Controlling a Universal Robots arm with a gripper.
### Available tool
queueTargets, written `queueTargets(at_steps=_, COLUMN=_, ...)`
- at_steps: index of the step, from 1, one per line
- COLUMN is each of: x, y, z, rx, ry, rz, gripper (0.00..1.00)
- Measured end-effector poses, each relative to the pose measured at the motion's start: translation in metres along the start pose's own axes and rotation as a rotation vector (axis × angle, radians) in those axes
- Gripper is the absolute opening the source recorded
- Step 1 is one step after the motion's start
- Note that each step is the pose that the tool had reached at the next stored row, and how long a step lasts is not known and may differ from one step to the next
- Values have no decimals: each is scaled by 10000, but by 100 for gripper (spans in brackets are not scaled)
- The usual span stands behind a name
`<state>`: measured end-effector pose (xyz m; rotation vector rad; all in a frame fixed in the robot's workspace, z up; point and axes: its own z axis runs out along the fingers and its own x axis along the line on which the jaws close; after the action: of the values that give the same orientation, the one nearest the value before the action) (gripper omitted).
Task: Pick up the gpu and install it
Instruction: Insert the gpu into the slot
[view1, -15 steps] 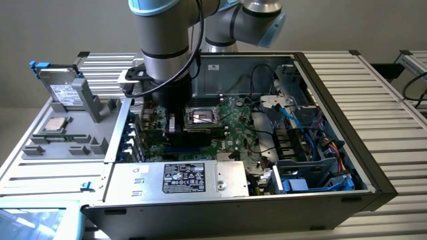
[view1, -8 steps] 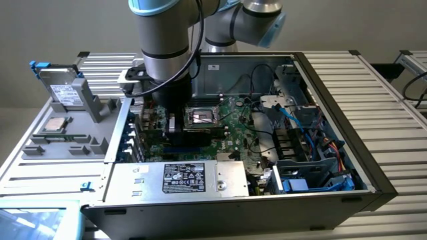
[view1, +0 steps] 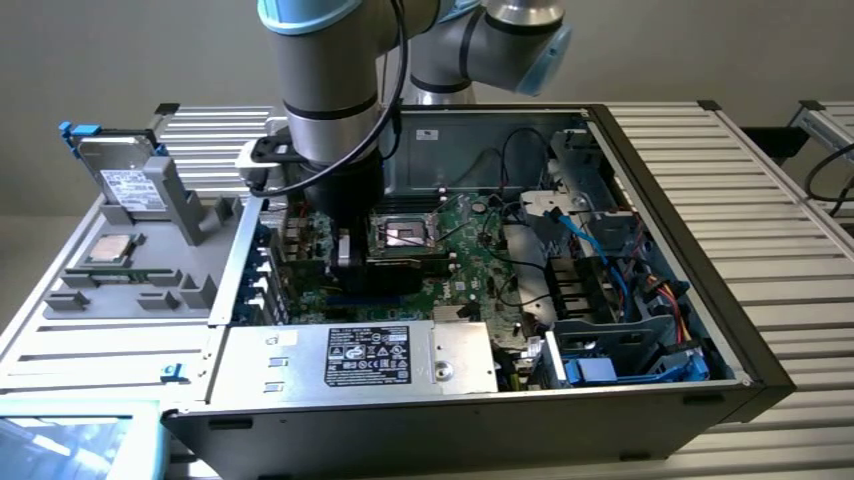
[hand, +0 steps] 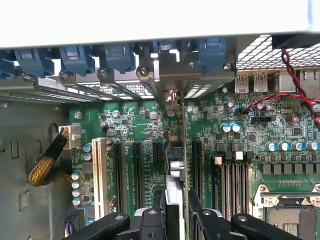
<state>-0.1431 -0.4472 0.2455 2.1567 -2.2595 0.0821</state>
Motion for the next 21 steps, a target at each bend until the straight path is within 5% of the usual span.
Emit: queueTargets(at_steps=21, x=10, y=-1, z=5, rx=4, ry=-6, rz=-93, gripper=29)
